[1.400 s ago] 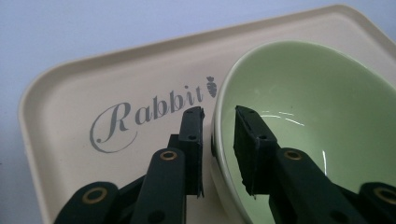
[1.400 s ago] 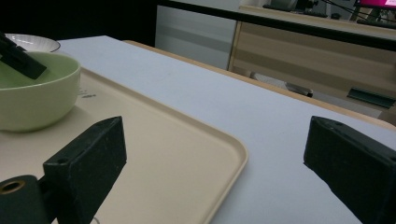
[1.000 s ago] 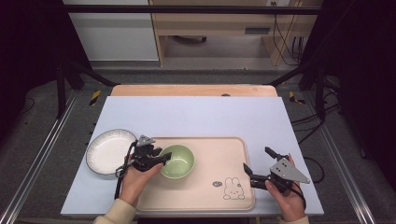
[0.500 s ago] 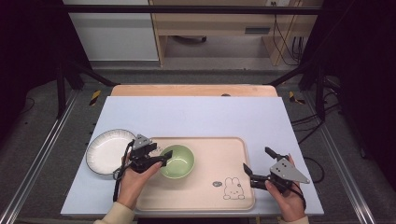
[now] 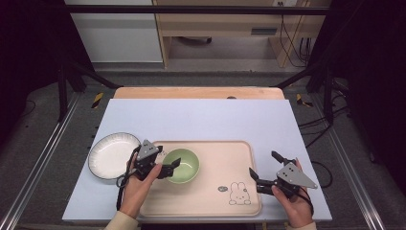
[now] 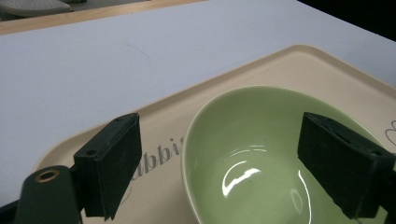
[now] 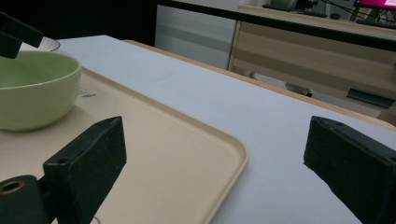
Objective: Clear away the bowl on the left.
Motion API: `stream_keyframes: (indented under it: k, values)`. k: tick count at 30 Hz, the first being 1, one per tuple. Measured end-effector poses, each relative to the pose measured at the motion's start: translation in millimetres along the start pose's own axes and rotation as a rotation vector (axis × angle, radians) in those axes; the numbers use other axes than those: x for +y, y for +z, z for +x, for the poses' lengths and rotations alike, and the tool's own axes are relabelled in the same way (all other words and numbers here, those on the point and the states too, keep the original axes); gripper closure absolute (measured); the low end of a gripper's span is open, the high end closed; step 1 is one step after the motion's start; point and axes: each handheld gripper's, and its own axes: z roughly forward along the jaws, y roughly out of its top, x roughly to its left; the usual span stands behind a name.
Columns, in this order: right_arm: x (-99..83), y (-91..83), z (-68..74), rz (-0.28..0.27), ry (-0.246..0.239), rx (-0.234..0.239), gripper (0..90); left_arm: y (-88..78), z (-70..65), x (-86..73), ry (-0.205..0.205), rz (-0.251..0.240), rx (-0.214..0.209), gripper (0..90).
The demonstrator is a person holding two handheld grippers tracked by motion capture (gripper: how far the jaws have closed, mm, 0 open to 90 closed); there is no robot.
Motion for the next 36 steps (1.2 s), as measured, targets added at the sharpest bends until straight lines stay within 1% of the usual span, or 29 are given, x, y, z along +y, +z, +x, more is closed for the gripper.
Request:
stream_keyframes:
  k: [2, 3, 6, 7, 8, 10, 11, 12, 15, 18, 21, 27, 32, 35, 36]
  values:
    - [0.2, -0.7, -0.1, -0.002, 0.001, -0.001, 5.8, -1.1, -0.6, -0.4, 0.009, -0.001, -0.003, 13.8]
    - [0.3, -1.0, -0.3, -0.004, 0.002, -0.002, 5.8, -1.6, -1.4, -0.7, 0.006, -0.009, -0.003, 13.8]
    - [0.4, -1.1, -0.4, -0.005, 0.002, -0.003, 5.8, -4.6, -2.2, -0.9, 0.021, -0.016, 0.001, 13.5]
    - [0.4, -1.0, -0.4, -0.004, 0.002, -0.002, 5.8, -5.2, -2.5, -1.0, 0.014, -0.026, -0.002, 12.8]
    - [0.3, -0.8, -0.4, -0.004, 0.002, -0.002, 5.8, -6.4, -2.0, -1.0, 0.017, -0.025, -0.004, 12.3]
    - [0.3, -0.6, -0.2, -0.004, 0.001, -0.001, 5.8, -7.5, -2.0, -1.0, 0.011, -0.035, -0.004, 8.5]
    - [0.3, -0.6, -0.1, -0.003, 0.002, -0.001, 5.8, -8.2, -1.6, -0.9, 0.015, -0.032, -0.008, 6.3]
    - [0.3, -0.5, -0.1, -0.003, 0.001, -0.002, 5.8, -8.5, -1.6, -0.9, 0.015, -0.035, -0.011, 6.2]
    - [0.4, -0.7, -0.1, -0.004, 0.001, -0.002, 5.8, -11.1, -2.2, -0.3, 0.020, -0.043, -0.012, 6.1]
    - [0.4, -0.9, -0.3, -0.005, 0.002, -0.003, 5.7, -16.2, -3.1, 1.1, 0.032, -0.066, -0.009, 6.1]
    - [0.4, -0.6, 0.0, -0.004, 0.000, -0.002, 5.7, -20.4, -3.3, 1.9, 0.038, -0.079, -0.017, 7.0]
    - [0.4, -1.0, -0.5, -0.005, 0.002, -0.004, 5.7, -28.1, -1.4, 3.4, 0.038, -0.121, -0.006, 7.7]
    - [0.4, -0.6, 0.0, -0.004, 0.000, -0.003, 5.6, -35.8, 1.7, 2.6, 0.049, -0.135, 0.003, 7.7]
    - [0.4, -0.5, 0.1, -0.004, -0.001, -0.002, 5.6, -39.6, 4.7, 0.5, 0.059, -0.135, 0.012, 7.8]
    - [0.5, -0.5, 0.2, -0.004, 0.000, -0.002, 5.6, -41.2, 6.0, -0.7, 0.055, -0.136, 0.014, 7.8]
